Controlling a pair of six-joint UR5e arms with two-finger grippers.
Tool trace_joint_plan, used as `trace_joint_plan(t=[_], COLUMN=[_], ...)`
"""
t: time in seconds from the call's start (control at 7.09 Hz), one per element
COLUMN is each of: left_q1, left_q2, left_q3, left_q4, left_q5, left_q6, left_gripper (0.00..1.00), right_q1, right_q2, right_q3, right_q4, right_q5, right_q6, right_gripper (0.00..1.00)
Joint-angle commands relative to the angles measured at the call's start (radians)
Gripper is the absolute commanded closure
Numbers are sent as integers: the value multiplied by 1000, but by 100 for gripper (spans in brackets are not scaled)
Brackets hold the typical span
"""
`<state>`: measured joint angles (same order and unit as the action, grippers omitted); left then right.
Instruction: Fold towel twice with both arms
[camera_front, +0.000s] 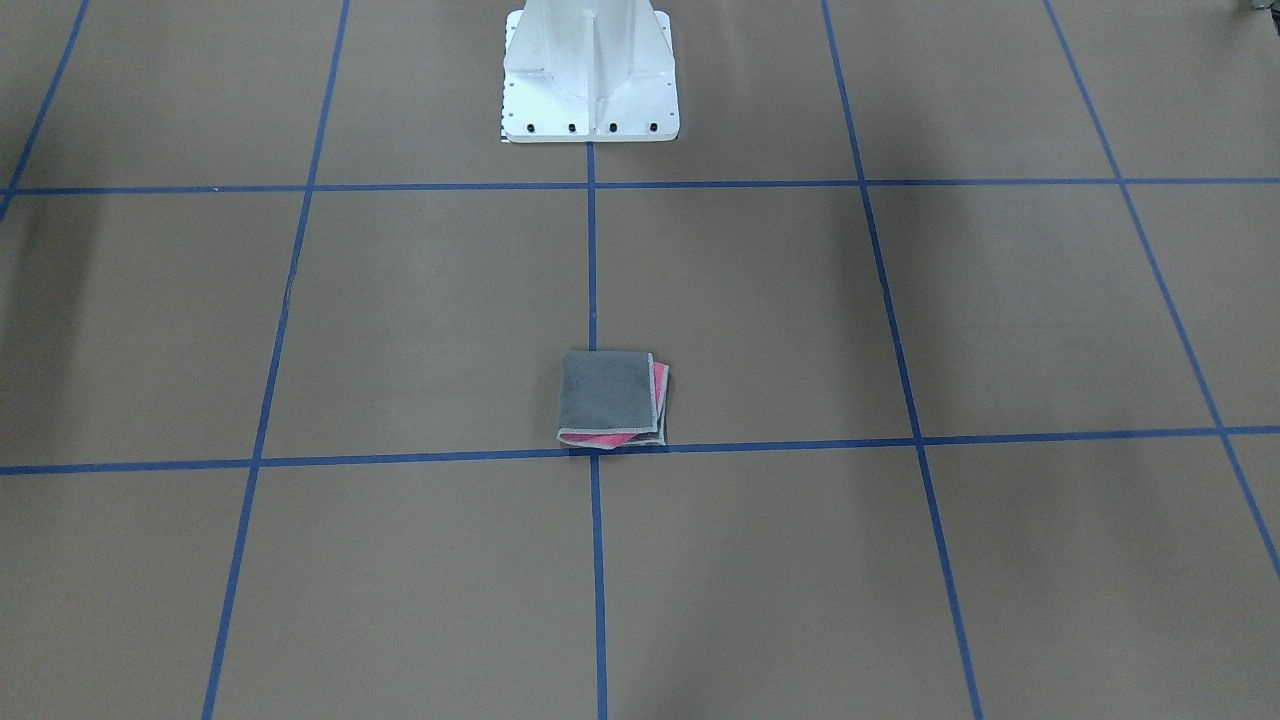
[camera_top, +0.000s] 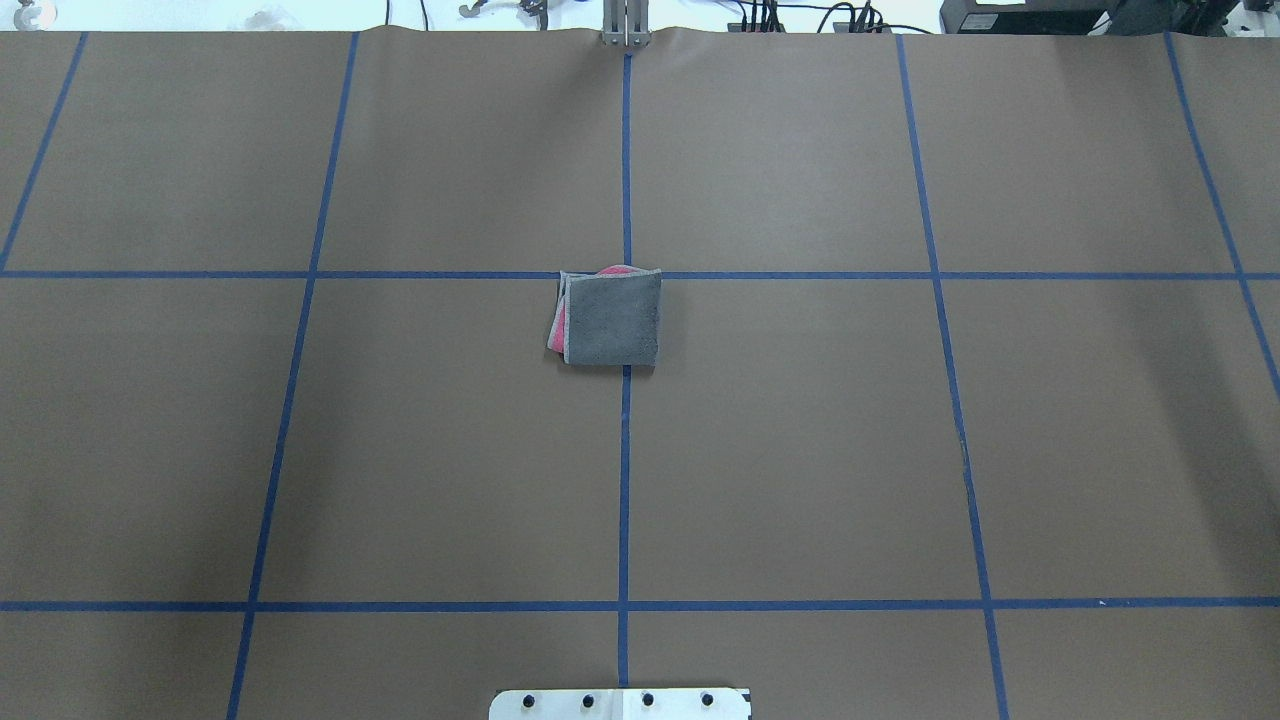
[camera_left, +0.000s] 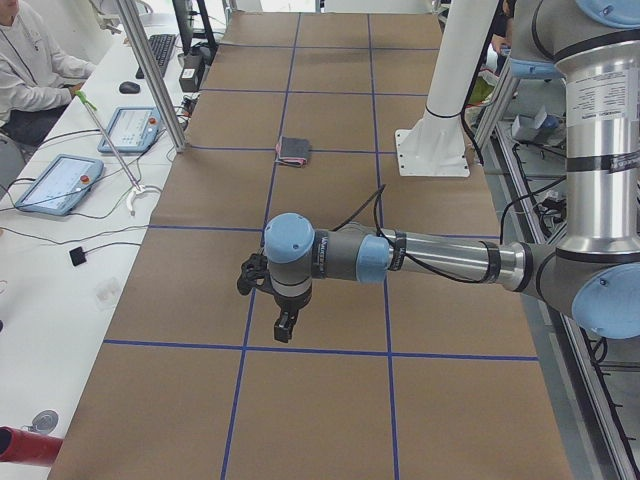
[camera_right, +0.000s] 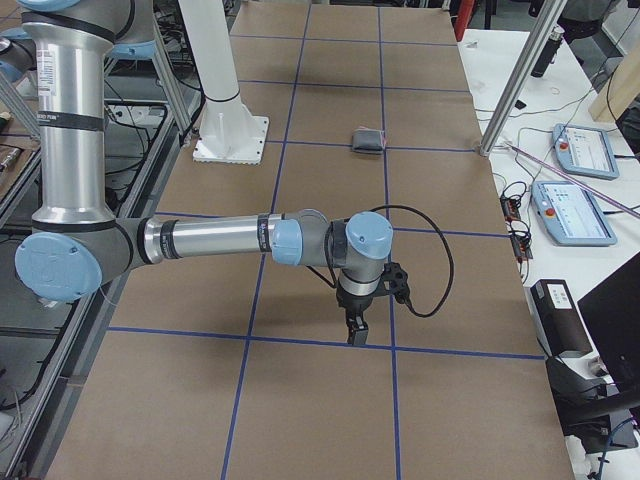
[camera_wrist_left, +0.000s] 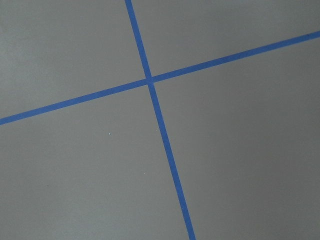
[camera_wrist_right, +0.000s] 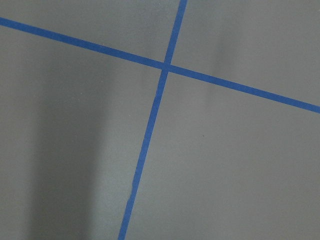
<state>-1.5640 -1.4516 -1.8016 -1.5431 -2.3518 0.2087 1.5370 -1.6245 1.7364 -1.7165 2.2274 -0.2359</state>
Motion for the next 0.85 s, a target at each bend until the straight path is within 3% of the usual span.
trace_joint_plan(t=[0.0,0.71], left_q1=[-1,-1], left_q2=[0,13], left_q3=[-5,-9], left_q4=[0,1], left_q5=[-1,3], left_q6=[1,0], left_gripper=[0,0], right_q1=[0,0], right_q2=[0,-2], right_q3=[0,0], right_q4=[0,0], right_q5=[0,1], right_q6=[1,4], right_gripper=[0,0])
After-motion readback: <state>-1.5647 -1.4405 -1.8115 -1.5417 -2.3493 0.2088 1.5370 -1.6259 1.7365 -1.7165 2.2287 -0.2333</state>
